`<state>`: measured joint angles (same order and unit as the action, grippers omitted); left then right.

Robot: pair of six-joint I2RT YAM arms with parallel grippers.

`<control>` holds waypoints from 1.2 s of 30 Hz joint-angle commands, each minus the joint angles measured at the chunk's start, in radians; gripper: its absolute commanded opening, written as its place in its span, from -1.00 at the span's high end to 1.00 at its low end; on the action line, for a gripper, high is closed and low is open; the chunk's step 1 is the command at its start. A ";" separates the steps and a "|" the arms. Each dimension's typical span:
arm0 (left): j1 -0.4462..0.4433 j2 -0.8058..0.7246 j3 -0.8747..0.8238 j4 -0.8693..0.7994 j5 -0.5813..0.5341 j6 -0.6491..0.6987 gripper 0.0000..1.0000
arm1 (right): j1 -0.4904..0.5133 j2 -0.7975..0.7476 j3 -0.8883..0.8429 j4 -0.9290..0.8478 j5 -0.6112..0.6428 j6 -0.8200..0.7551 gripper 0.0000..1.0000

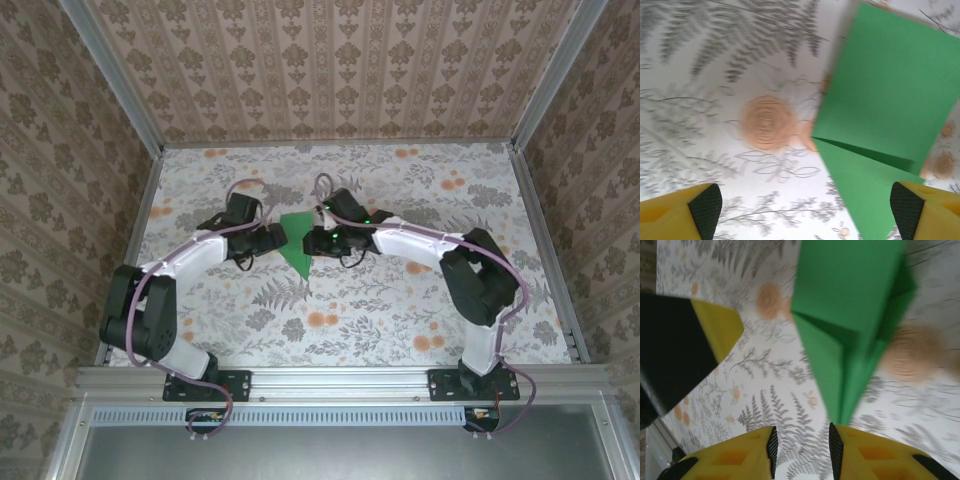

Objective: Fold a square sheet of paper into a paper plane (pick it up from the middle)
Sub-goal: Turn over the paper at the center of the table, then fold the wing for the fifth time at the center of the table.

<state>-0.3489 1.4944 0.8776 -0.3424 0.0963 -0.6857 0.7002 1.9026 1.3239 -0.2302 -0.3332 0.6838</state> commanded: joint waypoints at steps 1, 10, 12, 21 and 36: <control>0.058 -0.061 -0.074 0.060 0.059 -0.048 -0.83 | 0.040 0.086 0.093 -0.082 0.064 0.011 0.29; 0.132 -0.117 -0.171 0.113 0.134 -0.063 -0.84 | 0.061 0.238 0.251 -0.239 0.092 -0.016 0.30; 0.133 -0.117 -0.173 0.116 0.145 -0.057 -0.84 | 0.061 0.251 0.259 -0.266 0.086 -0.041 0.31; 0.131 -0.124 -0.172 0.129 0.213 -0.037 -0.84 | 0.001 0.167 0.136 -0.381 0.072 -0.441 0.29; 0.040 -0.119 -0.193 0.223 0.314 -0.111 -0.85 | -0.051 -0.097 -0.068 -0.133 0.030 -0.199 0.21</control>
<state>-0.2893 1.3956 0.7002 -0.1555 0.3763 -0.7593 0.6426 1.8320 1.2938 -0.4816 -0.3126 0.2989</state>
